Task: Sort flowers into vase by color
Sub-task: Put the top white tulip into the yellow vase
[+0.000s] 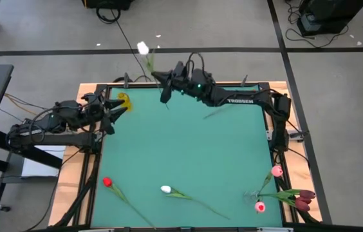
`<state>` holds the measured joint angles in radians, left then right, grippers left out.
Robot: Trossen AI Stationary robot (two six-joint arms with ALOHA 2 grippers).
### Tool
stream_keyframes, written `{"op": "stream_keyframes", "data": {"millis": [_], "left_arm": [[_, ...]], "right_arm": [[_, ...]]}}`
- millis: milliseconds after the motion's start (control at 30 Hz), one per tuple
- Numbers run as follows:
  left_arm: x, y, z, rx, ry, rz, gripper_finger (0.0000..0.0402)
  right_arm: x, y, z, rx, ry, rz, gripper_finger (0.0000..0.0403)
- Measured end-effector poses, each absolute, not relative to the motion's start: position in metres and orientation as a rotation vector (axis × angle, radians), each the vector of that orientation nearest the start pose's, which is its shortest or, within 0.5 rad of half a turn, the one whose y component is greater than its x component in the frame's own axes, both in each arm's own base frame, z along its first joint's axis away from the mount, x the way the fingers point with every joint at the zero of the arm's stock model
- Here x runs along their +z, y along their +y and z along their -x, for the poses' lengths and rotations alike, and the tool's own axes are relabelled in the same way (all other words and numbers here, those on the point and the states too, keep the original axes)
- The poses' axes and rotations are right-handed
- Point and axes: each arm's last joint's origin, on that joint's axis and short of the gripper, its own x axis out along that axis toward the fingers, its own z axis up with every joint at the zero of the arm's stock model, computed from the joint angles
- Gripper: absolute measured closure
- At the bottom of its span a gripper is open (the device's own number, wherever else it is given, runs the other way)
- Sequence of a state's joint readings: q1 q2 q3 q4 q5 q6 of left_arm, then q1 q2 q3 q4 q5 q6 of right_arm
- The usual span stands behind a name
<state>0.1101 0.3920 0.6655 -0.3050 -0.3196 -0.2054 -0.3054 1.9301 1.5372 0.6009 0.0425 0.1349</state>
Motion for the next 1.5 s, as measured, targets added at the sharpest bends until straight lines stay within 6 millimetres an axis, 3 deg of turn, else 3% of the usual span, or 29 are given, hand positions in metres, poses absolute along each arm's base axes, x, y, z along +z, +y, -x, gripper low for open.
{"op": "stream_keyframes", "data": {"millis": [233,567,900,1133,1300,1500], "left_arm": [[0.325,0.019,-0.089,0.434,-0.006,0.183,0.0221],[0.326,0.02,-0.086,0.496,-0.024,0.187,0.0221],[0.327,0.022,-0.08,0.589,-0.044,0.166,0.0221],[0.322,0.024,-0.078,0.672,0.004,0.149,0.0221],[0.329,0.032,-0.081,0.78,-0.063,0.124,0.0221],[0.331,0.043,-0.092,0.774,-0.059,0.111,0.0221]], "right_arm": [[0.356,-0.166,-0.434,-0.293,-0.309,-0.069,0.04],[0.37,-0.188,-0.485,-0.174,-0.279,-0.042,0.04],[0.346,-0.204,-0.517,-0.089,-0.282,-0.061,0.04],[0.321,-0.206,-0.528,-0.062,-0.241,-0.075,0.0401],[0.321,-0.202,-0.529,0.001,-0.235,-0.087,0.0401],[0.321,-0.195,-0.531,0.093,-0.228,-0.08,0.0401]]}}
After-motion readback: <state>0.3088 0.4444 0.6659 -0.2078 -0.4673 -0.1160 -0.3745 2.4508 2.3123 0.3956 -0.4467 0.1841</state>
